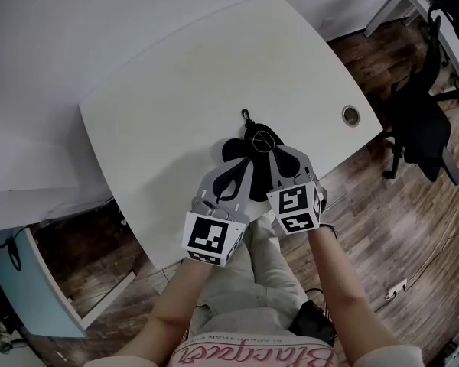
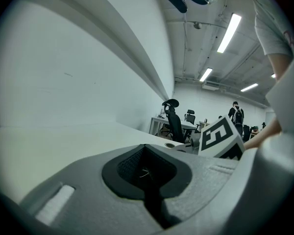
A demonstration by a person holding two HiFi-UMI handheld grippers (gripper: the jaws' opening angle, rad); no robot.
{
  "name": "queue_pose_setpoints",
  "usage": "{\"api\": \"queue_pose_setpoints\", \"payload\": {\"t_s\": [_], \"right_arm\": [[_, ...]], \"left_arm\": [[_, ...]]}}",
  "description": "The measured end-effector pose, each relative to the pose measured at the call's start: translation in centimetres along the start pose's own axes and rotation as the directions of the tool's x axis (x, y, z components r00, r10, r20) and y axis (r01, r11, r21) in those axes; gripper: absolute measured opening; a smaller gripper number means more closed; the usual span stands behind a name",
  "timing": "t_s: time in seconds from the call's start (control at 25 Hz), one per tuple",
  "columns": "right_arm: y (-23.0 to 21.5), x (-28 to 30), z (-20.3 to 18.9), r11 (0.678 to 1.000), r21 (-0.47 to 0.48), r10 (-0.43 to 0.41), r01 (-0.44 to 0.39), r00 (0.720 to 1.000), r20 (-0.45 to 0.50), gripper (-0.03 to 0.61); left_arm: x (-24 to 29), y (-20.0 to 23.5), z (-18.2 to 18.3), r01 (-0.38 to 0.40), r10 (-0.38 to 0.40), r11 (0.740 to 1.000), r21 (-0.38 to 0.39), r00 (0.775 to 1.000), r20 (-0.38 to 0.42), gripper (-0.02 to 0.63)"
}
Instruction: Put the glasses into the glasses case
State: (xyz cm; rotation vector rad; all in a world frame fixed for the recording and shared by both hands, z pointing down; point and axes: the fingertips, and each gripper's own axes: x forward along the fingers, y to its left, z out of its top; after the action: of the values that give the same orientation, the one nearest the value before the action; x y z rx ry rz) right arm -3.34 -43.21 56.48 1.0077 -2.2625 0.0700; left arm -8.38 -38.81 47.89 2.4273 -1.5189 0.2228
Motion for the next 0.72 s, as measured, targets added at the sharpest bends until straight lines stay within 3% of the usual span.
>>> {"api": "queue_pose_setpoints", "payload": {"t_s": [0.4,0.72], "right_arm": [[-0.7,-2.5,2.2,0.999,0.023,0.022,-0.024,0.997,0.075,0.014],[-1.4,-9.1,7.2,0.996,0.048,0.059,-0.07,0.978,0.199,0.011]], "left_arm": [[-0.5,-0.4,2.2,-0.027,0.027,1.0,0.013,0.999,0.035,0.002],[-1.6,-1.3,5.7,-0.055,0.052,0.998,0.026,0.994,0.098,0.002]]}}
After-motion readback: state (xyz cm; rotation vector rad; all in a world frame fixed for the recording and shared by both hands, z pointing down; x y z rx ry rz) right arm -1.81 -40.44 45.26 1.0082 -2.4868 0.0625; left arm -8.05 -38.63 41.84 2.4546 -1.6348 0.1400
